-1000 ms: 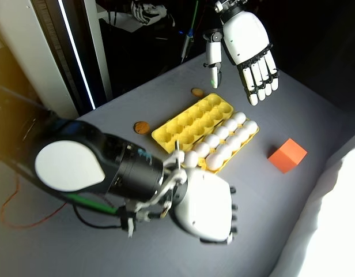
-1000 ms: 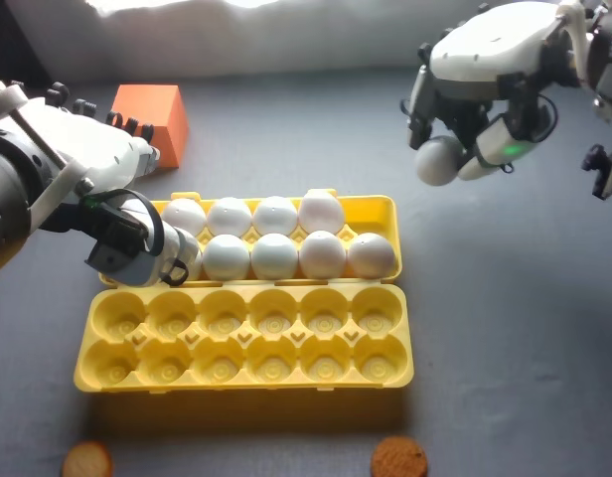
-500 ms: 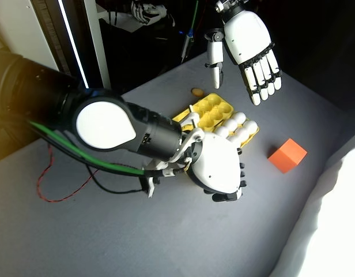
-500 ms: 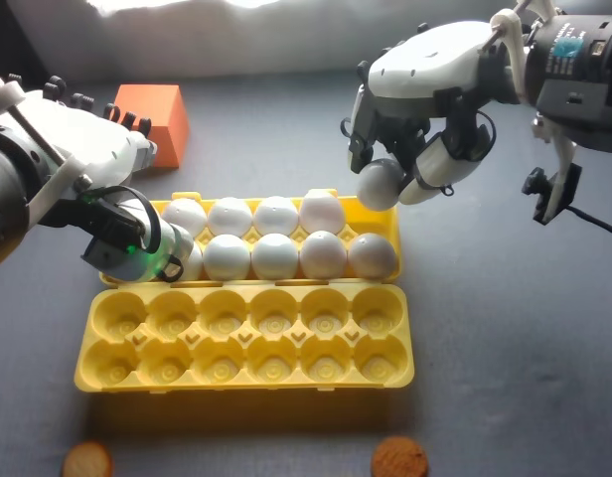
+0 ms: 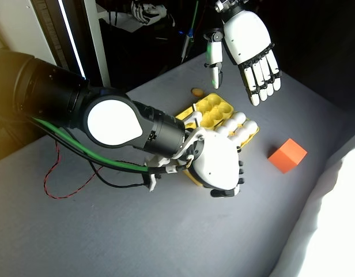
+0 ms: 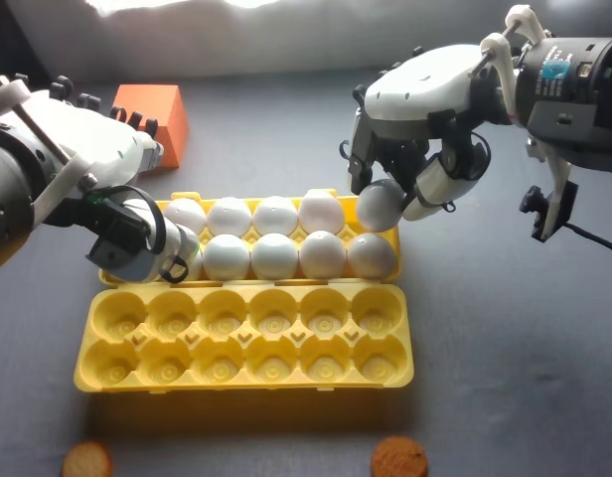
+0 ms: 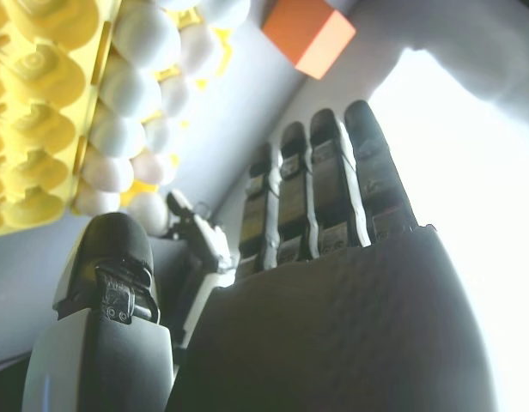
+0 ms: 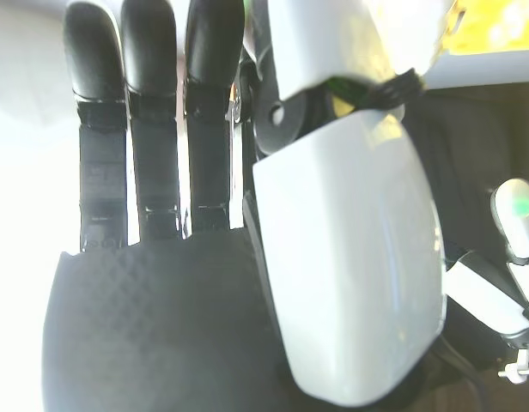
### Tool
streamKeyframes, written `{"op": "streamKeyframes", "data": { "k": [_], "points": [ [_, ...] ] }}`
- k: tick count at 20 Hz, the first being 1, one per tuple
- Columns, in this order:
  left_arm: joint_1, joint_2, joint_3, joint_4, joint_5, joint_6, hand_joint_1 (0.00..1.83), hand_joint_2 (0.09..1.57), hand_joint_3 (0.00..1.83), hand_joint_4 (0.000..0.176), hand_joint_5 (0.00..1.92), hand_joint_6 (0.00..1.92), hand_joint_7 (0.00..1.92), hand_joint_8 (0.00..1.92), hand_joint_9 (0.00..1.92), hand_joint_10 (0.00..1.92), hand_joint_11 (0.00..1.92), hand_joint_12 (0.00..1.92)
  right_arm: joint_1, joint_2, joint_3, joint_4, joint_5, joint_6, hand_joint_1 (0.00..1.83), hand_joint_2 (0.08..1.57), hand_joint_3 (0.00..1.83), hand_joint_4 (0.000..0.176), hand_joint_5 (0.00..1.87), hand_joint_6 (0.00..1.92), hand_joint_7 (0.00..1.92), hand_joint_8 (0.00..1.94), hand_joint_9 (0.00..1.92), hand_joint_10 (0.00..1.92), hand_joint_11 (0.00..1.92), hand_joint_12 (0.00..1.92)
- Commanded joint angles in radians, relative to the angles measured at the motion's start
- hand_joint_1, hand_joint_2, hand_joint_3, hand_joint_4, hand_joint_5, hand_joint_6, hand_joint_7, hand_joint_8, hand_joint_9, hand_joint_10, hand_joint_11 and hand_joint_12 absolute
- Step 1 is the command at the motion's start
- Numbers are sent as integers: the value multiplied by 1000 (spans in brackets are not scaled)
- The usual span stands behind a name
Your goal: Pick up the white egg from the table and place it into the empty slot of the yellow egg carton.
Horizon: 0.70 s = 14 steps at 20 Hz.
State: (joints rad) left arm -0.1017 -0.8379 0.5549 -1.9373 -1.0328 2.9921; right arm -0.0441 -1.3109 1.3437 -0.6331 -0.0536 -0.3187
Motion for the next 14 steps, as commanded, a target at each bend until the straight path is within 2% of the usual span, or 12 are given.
{"op": "streamKeyframes", "data": {
  "k": [1, 3, 4, 5, 7, 8, 9, 10, 11, 12, 13, 14],
  "points": [
    [-11, 8, 3, 82, -6, 6, 136, 1303, 3, 0, 167, 1, 190, 1, 140, 0, 0, 227, 6, 11, 1, -1, 79, -6, 1258, 1067, 0, 0, 1072, 752, 1104, 897, 997, 708, 650, 1189],
    [-11, 8, 3, 80, -6, 6, 210, 1286, 0, 0, 209, 5, 238, 7, 189, 8, 0, 365, 7, 11, 1, -1, 79, -8, 1246, 1070, 0, 5, 1064, 798, 1100, 864, 1057, 486, 671, 1103],
    [-11, 8, 3, 80, -6, 6, 172, 1296, 2, 0, 171, 2, 196, 3, 154, 3, 0, 270, 7, 11, 1, -1, 79, -9, 1242, 1070, 3, 13, 1040, 860, 1111, 821, 1091, 381, 667, 1087],
    [-11, 8, 3, 80, -6, 6, 174, 1289, 0, 0, 191, 7, 216, 7, 173, 8, 0, 307, 7, 11, 1, -1, 78, -10, 1236, 1080, 2, 21, 1025, 896, 1080, 861, 1089, 335, 646, 1099],
    [-12, 8, 3, 79, -6, 6, 194, 1288, 0, 0, 180, 3, 203, 4, 153, 4, 0, 248, 4, 12, 0, -1, 78, -21, 1223, 1103, 2, 23, 964, 1010, 1039, 907, 1059, 281, 592, 1130],
    [-12, 8, 3, 79, -6, 6, 201, 1281, 0, 0, 211, 4, 239, 5, 192, 7, 0, 366, 3, 12, 0, -1, 78, -22, 1180, 1100, 0, 0, 994, 948, 950, 596, 1019, 256, 528, 1152],
    [-12, 8, 3, 79, -6, 6, 224, 1273, 0, 0, 228, 6, 258, 6, 212, 9, 0, 435, 2, 12, -1, -1, 78, -22, 1171, 1098, 2, 0, 995, 943, 977, 394, 1001, 239, 512, 1138],
    [-12, 8, 3, 79, -6, 6, 171, 1282, 1, 0, 207, 3, 231, 3, 181, 5, 0, 354, 2, 12, -1, -1, 77, -23, 1166, 1105, 0, 0, 983, 961, 1002, 262, 985, 218, 496, 1134],
    [-12, 8, 3, 79, -6, 6, 155, 1293, 4, 0, 179, 5, 196, 5, 148, 7, 0, 242, 2, 13, -1, -1, 76, -25, 1200, 1012, 0, 0, 860, 539, 1004, 190, 965, 193, 476, 1108],
    [-12, 8, 3, 79, -6, 6, 155, 1293, 4, 0, 179, 5, 196, 5, 148, 7, 0, 242, 3, 13, -1, -1, 76, -26, 1200, 1012, 0, 0, 860, 539, 1004, 190, 965, 193, 476, 1108],
    [-12, 8, 3, 79, -6, 6, 205, 1279, 0, 0, 196, 8, 211, 8, 161, 9, 0, 248, 2, 13, -1, -1, 75, -28, 1209, 957, 0, 0, 890, 207, 1013, 88, 957, 147, 467, 1103],
    [-12, 8, 3, 79, -6, 6, 172, 1283, 0, 0, 201, 7, 221, 9, 169, 10, 0, 265, 2, 13, -1, -1, 73, -30, 1191, 949, 0, 0, 913, 129, 1016, 53, 953, 118, 454, 1108]
  ]
}}
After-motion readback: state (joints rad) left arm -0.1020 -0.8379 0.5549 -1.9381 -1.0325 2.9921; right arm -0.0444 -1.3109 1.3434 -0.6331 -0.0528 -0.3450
